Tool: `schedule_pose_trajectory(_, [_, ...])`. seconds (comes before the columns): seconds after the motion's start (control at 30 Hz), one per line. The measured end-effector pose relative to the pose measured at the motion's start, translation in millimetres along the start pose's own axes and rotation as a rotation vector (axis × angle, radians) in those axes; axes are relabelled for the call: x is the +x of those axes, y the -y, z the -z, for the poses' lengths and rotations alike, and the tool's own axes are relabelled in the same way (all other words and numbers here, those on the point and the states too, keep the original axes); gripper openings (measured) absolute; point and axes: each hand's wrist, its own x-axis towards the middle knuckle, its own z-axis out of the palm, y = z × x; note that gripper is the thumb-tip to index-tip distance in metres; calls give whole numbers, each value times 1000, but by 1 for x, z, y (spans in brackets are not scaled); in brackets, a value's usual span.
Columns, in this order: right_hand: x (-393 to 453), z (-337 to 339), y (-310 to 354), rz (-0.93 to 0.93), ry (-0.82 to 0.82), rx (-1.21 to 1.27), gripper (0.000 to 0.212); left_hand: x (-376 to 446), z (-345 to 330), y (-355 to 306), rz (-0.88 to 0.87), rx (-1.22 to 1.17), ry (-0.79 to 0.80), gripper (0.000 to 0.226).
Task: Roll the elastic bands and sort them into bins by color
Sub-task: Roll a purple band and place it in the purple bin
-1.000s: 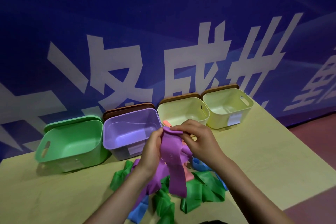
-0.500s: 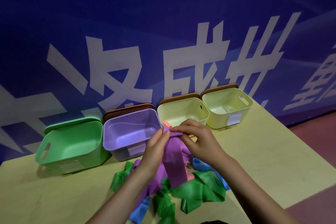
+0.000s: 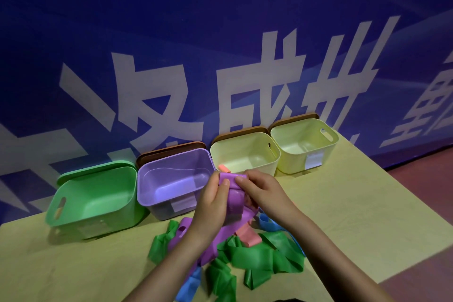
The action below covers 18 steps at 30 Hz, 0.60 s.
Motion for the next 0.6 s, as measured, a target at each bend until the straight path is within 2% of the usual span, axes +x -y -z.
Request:
schedule_pose_trajectory(0.2, [-2,0,-1,17,-21,13,24,2,1,1,-81,70,-11,21])
schedule_pose_trajectory(0.43, [-7,-7,-1,187,-146,0,43,7,4,-3,-241,110,18,25])
schedule_pose_trajectory(0.53, [-7,-9,-2,174,-163,-8,42,8,5,0,-195,63,8,22])
schedule_pose_trajectory(0.6, [-7,-9,-2,158,-162,-7,43,5,4,-1,-86,-25,2,21])
